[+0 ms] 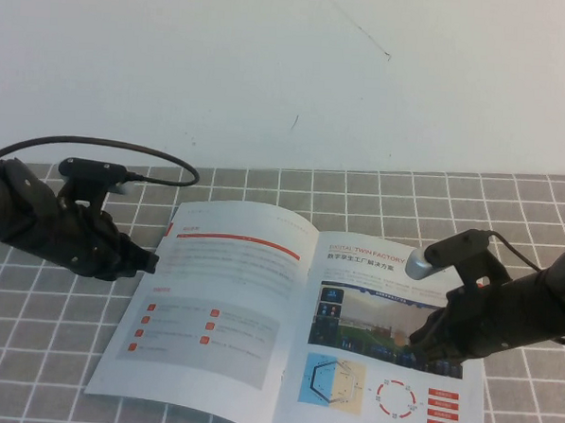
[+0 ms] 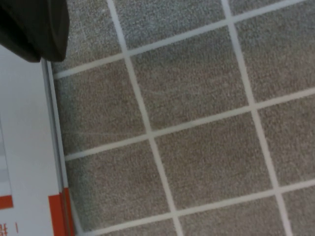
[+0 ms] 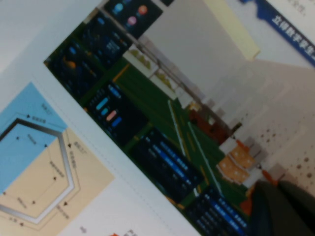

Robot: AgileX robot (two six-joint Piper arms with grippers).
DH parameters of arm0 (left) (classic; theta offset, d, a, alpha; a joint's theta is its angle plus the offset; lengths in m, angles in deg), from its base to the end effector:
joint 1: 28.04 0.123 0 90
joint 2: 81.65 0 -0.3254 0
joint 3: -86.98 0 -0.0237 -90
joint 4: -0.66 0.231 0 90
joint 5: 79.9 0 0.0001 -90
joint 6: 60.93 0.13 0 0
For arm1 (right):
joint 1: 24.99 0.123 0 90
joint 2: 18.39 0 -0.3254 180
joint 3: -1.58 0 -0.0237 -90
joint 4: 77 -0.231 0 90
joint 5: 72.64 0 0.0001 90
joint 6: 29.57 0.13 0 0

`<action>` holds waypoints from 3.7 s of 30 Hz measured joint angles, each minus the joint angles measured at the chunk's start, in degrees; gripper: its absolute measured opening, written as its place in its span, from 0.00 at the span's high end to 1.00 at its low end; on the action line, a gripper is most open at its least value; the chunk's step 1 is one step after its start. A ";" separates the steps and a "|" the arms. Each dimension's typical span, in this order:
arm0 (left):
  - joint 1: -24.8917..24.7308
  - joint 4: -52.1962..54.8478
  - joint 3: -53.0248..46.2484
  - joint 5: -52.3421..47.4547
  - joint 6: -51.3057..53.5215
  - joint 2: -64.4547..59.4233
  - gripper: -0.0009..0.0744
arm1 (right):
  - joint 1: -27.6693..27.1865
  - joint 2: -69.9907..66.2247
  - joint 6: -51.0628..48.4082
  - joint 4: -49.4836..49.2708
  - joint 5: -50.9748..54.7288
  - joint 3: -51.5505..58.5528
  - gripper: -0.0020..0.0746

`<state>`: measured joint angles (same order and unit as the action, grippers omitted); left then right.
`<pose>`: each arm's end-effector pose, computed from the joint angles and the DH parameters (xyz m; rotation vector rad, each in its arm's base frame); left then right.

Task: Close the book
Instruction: 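Close the open booklet and leave it lying on the table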

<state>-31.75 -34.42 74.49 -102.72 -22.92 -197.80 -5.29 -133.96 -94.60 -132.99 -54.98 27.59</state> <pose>0.4037 -0.0553 0.1823 0.2802 2.5472 -0.2801 0.3300 0.1529 0.1395 -0.7673 2.5312 0.3911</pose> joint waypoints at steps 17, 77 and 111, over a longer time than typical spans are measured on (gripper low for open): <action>0.00 -0.33 0.37 -1.04 0.00 -2.27 0.99 | 0.00 -0.36 -0.47 -0.94 0.60 -0.30 0.98; -8.49 4.05 -3.18 -11.11 1.68 42.88 0.99 | -17.52 53.71 29.43 46.33 30.52 0.04 0.98; -8.49 9.71 -55.65 18.41 -7.74 101.63 0.99 | -17.52 92.76 33.98 40.91 23.67 30.40 0.98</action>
<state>-40.24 -24.71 18.84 -84.31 -30.66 -96.17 -22.80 -41.20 -60.61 -92.07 -31.32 57.99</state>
